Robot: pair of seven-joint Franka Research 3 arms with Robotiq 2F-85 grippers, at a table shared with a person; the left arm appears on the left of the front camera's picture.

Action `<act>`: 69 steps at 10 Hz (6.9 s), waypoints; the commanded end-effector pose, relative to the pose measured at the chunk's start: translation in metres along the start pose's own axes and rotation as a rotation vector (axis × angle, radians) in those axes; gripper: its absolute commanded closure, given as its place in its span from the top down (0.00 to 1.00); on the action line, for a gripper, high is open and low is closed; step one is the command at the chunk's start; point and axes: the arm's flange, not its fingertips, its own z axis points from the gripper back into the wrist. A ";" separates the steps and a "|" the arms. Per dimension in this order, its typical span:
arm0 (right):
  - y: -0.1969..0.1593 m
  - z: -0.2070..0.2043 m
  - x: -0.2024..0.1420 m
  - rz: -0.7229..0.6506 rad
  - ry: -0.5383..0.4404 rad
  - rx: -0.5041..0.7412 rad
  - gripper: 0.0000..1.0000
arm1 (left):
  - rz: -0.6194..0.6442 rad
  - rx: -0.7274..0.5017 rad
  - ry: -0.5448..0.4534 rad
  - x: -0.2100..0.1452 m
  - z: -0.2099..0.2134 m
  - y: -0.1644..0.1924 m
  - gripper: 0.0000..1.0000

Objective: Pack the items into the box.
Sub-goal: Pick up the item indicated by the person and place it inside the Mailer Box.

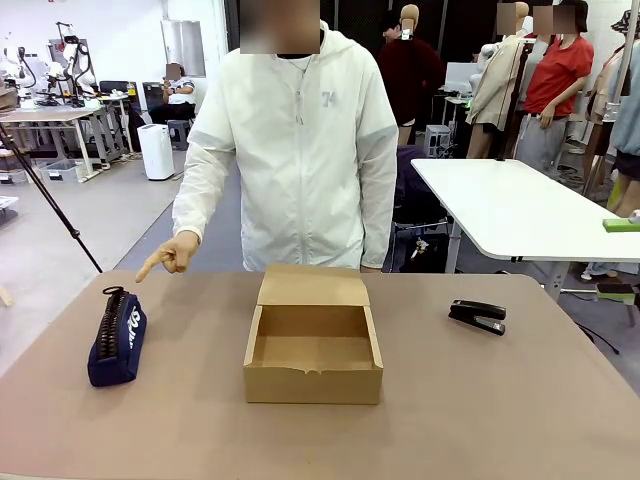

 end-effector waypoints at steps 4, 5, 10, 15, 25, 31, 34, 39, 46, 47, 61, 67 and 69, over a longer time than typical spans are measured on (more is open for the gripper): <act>0.001 0.002 -0.003 -0.002 0.007 -0.008 1.00 | -0.406 0.714 0.232 -0.047 -0.167 -0.075 1.00; 0.001 0.002 -0.003 -0.002 0.007 -0.008 1.00 | -0.474 0.833 0.199 -0.055 -0.204 -0.093 1.00; 0.001 0.002 -0.003 -0.002 0.007 -0.008 1.00 | -0.613 0.825 0.171 -0.090 -0.250 -0.117 1.00; 0.001 0.002 -0.003 -0.002 0.007 -0.008 1.00 | -0.524 1.010 0.336 -0.043 -0.323 -0.098 1.00; 0.001 0.002 -0.003 -0.002 0.007 -0.008 1.00 | -0.353 0.985 0.562 -0.001 -0.391 0.019 1.00; 0.001 0.002 -0.003 -0.002 0.007 -0.008 1.00 | -0.340 1.020 0.611 -0.011 -0.405 0.042 0.96; 0.001 0.002 -0.003 -0.002 0.007 -0.008 1.00 | -0.345 1.033 0.594 -0.012 -0.403 0.042 0.00; 0.001 0.002 -0.003 -0.002 0.007 -0.008 1.00 | -0.364 1.040 0.596 -0.015 -0.402 0.040 0.00; 0.001 0.002 -0.003 -0.002 0.007 -0.008 1.00 | -0.380 1.057 0.524 -0.017 -0.364 -0.001 0.00; 0.001 0.002 -0.003 -0.002 0.007 -0.008 1.00 | -0.376 1.100 0.559 -0.024 -0.334 -0.034 0.00; 0.001 0.002 -0.003 -0.002 0.007 -0.008 1.00 | -1.287 0.567 1.039 -0.135 -0.358 -0.188 0.00; 0.001 0.002 -0.003 -0.002 0.007 -0.008 1.00 | -1.964 0.218 1.161 -0.284 -0.460 -0.235 0.00; 0.001 0.002 -0.003 -0.002 0.007 -0.008 1.00 | -1.653 0.409 1.190 -0.287 -0.445 -0.227 0.00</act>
